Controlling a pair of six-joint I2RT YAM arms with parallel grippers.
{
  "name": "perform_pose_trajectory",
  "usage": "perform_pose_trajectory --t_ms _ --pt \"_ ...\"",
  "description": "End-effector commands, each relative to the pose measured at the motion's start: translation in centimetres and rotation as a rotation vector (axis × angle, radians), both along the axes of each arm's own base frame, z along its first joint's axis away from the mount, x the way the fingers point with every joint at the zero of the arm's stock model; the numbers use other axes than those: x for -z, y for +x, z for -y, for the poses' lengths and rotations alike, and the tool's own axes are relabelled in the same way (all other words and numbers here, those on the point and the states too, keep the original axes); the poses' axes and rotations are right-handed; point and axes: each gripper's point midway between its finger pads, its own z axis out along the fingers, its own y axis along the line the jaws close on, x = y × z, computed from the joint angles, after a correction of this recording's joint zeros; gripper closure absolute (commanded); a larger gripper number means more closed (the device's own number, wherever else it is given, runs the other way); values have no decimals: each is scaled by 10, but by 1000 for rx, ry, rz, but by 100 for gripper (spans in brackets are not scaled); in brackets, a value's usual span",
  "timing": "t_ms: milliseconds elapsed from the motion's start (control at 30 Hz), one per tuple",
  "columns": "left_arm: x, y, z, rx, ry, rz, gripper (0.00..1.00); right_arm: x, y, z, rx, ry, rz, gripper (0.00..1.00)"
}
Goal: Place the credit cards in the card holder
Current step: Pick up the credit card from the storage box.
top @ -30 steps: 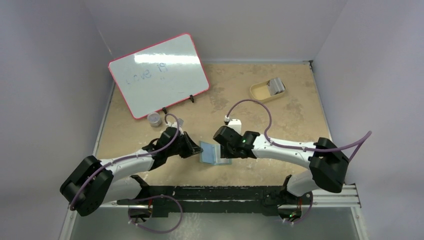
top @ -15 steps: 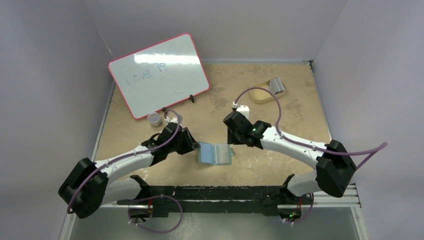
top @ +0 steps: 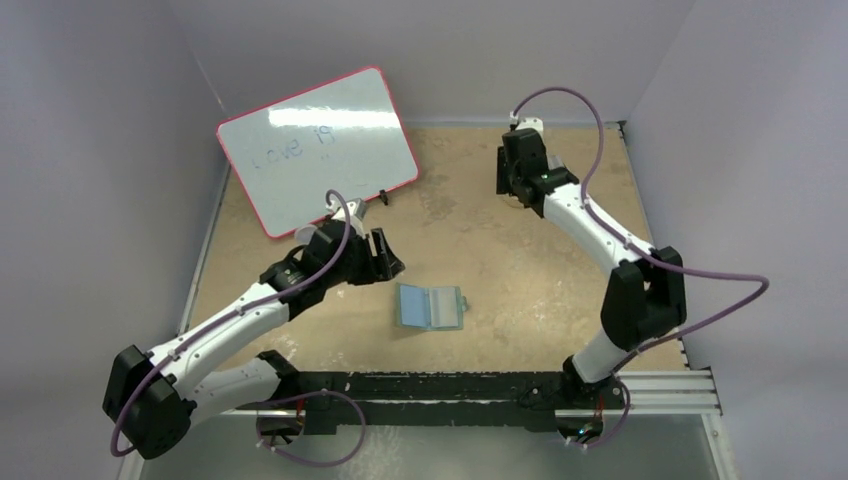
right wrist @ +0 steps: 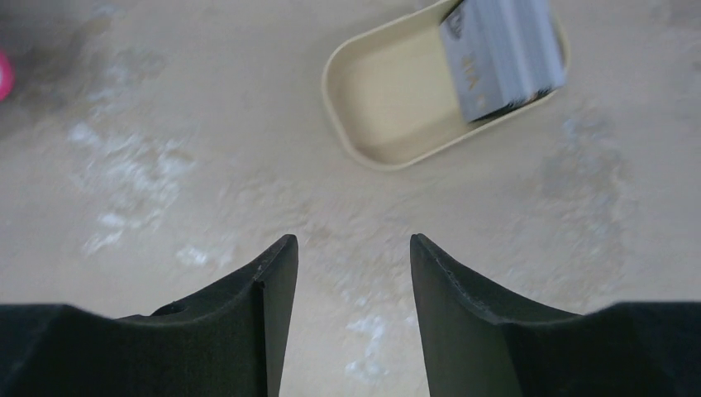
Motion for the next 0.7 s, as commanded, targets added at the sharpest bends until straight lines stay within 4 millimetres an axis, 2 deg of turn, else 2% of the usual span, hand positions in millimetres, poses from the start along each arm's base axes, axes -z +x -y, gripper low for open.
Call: perform_pose_trajectory --t_ms 0,67,167,300,367,433,567,667 --pt "-18 -19 9 180 17 35 35 -18 43 45 52 -167 38 44" --pt "-26 -29 16 256 -10 40 33 -10 57 64 85 -210 15 44" --pt "-32 -38 9 304 32 52 31 -2 76 90 109 -257 4 45" --pt "-34 -41 -2 311 83 78 29 7 99 113 129 -308 -12 43" --pt "-35 -40 -1 307 64 93 28 11 111 122 153 -306 -21 41" --pt "-35 -42 3 329 53 90 28 19 117 128 169 -303 -64 40" --pt "-30 -43 3 344 71 68 27 21 134 118 114 -281 -54 35" --pt "-34 -44 3 347 62 81 27 25 142 116 94 -292 -54 32"
